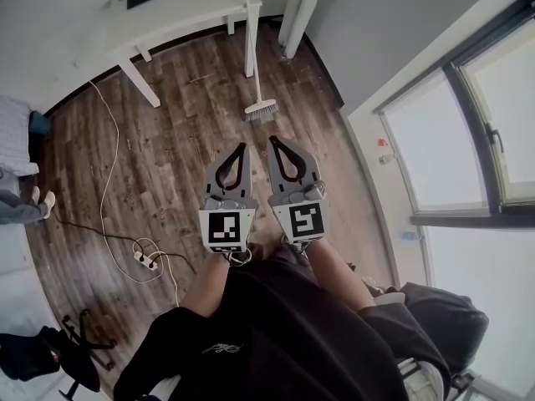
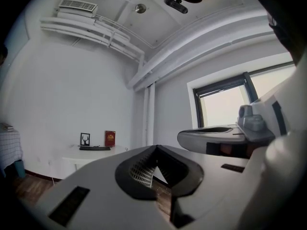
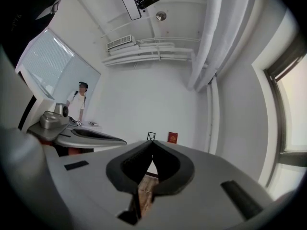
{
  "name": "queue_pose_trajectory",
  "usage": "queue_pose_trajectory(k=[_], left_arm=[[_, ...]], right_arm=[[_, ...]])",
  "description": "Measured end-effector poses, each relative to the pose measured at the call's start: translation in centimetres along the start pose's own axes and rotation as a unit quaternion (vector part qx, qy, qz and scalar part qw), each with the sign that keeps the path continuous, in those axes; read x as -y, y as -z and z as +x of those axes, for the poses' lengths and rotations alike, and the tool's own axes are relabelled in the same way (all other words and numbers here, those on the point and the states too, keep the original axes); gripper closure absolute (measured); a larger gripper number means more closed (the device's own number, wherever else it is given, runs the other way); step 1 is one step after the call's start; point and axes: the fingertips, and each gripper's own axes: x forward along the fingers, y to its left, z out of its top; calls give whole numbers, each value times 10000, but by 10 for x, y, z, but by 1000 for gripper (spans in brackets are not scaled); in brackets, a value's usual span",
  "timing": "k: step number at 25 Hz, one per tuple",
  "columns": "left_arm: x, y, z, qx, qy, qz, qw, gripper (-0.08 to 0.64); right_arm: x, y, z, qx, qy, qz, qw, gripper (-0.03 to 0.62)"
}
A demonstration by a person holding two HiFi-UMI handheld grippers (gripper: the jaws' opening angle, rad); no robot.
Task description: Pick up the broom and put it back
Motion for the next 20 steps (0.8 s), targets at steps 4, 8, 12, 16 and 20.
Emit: queue_pose_trajectory(k=[4,8,12,16,20], left_arm=[[-18,5,-11,-52,28,-29,10000,557],[-33,9,-11,-91,51,-56,9999,557],[-36,16,-5,-161,102,-141,9997,557],[-41,23,13,-233,115,-165,9995,557],[-55,27,48,-241,108,-89,9996,557]], right_arm=[[-19,-1,7,-49,2,-84,10000,571],[-29,0,17,-20,43,-73,10000,571],[-24,7,23,-135,108,-77,9998,571],[-14,17,38,-236,124,-65,9996,571],[2,27,73,-174,71,-150,9997,571]])
